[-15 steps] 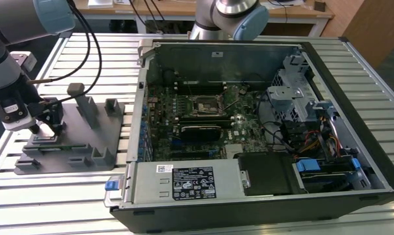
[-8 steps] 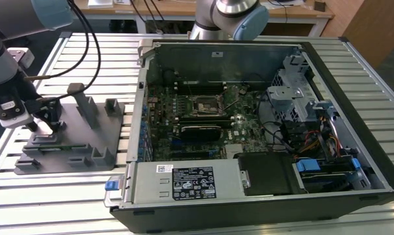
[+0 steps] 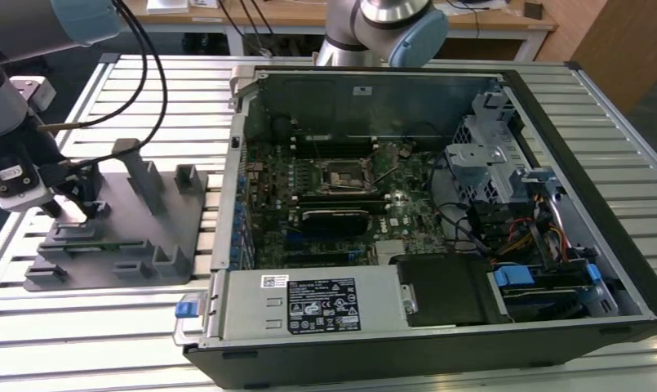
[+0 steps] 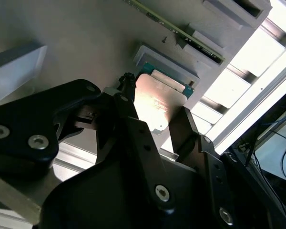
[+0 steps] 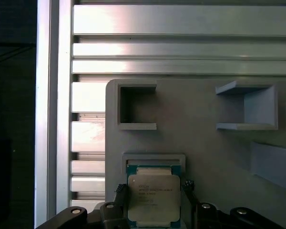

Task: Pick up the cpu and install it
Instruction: 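Pick up the cpu and move it towards the insertion slot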

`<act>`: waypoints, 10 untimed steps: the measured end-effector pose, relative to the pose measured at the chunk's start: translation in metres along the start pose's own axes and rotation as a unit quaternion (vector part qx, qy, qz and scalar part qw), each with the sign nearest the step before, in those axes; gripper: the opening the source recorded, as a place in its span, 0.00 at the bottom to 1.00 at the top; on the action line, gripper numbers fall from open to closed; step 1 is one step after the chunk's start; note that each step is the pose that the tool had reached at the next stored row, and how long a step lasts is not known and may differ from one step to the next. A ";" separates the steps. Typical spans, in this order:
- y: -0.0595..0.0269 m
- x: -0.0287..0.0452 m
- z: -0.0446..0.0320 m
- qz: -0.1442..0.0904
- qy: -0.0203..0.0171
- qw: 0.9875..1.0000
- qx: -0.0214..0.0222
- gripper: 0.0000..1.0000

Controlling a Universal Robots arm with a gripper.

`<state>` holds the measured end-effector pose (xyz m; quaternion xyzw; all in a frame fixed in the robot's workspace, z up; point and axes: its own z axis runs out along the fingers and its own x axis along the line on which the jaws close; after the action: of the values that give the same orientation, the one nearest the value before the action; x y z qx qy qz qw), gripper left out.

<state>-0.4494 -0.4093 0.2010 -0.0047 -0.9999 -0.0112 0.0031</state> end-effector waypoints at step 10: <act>-0.0002 -0.0027 0.0093 0.000 0.000 1.000 0.000 0.53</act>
<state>-0.4468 -0.4093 0.1918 -0.0047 -0.9999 -0.0111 0.0032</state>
